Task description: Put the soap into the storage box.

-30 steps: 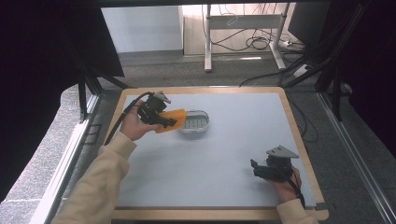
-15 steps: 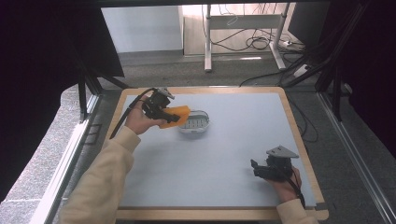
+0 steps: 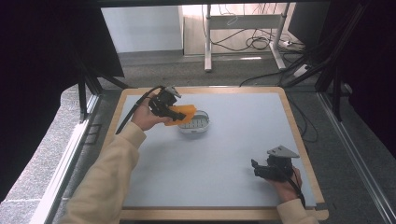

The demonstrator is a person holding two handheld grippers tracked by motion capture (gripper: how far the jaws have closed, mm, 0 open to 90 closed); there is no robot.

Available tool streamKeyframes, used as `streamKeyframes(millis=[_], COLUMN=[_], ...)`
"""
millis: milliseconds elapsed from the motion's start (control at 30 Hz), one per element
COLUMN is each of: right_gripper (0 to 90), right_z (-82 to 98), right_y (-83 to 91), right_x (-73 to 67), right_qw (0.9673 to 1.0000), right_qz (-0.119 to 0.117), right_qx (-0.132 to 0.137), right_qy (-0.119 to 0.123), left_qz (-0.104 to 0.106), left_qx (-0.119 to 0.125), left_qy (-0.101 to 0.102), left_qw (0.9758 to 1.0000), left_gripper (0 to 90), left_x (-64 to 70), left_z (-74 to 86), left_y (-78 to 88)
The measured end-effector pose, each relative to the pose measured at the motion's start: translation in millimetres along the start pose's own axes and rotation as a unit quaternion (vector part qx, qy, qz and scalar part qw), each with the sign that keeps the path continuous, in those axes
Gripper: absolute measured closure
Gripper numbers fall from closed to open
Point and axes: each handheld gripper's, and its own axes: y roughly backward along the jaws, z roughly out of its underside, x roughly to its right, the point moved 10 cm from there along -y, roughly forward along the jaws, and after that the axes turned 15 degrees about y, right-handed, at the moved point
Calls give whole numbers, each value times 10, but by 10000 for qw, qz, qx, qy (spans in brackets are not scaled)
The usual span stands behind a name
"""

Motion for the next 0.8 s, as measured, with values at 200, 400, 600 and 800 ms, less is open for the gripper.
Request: streamKeyframes(millis=[200,400,600,800], right_gripper=[152,152,152,152], right_z=[7,11,14,14], right_y=[-3,-7,-9,-11], right_x=[6,4,6,-1], right_qw=[10000,10000,10000,10000], right_qz=[8,14,24,23], right_qx=[-8,-23,-31,-36], right_qy=[-11,2,4,27], left_qz=[37,64,73,147], left_qx=[0,-33,0,15], left_qy=[-77,-101,-61,-49], left_qw=[10000,9999,10000,9999], left_gripper=[621,621,621,621], left_x=[43,42,3,-19], left_z=[-54,-53,-68,-84], left_y=[-41,-100,-149,-231])
